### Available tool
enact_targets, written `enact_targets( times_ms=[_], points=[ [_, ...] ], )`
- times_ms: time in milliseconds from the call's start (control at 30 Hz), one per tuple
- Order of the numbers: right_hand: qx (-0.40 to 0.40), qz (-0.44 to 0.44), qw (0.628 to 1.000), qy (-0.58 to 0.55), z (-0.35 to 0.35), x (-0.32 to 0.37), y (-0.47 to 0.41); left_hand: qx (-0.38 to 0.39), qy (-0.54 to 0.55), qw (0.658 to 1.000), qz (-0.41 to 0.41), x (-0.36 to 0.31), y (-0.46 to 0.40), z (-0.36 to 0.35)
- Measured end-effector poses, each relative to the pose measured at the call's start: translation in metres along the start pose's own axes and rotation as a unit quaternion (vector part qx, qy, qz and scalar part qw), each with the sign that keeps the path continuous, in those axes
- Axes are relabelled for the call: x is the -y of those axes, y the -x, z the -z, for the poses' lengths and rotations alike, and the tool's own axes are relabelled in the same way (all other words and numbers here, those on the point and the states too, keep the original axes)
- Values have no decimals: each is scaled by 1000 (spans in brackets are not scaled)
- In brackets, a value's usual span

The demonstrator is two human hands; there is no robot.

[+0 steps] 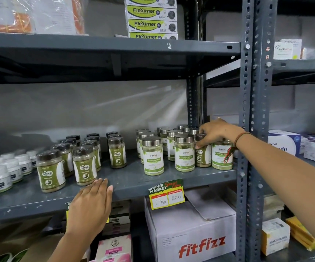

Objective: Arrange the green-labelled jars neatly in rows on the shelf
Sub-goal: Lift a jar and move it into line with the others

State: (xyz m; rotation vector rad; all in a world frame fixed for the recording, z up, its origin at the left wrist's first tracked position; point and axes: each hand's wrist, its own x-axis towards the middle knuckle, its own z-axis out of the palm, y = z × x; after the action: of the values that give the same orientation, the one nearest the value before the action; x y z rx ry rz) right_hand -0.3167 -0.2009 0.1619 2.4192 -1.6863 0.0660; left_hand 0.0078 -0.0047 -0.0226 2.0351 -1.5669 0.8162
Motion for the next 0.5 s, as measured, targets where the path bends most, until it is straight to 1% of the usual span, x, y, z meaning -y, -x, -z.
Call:
enact_targets(
  times_ms=[100, 267, 400, 500],
  points=[
    [-23, -5, 999, -45, 1, -3, 2, 0, 1, 1000, -1, 0, 0, 1],
    [-105, -11, 985, -137, 12, -9, 5, 7, -10, 1000, -2, 0, 0, 2],
    [-174, -9, 975, -140, 37, -2, 14, 12, -7, 1000, 5, 0, 0, 2],
    [-227, 11, 963, -143, 59, 11, 21, 13, -7, 1000, 9, 0, 0, 2]
  ],
)
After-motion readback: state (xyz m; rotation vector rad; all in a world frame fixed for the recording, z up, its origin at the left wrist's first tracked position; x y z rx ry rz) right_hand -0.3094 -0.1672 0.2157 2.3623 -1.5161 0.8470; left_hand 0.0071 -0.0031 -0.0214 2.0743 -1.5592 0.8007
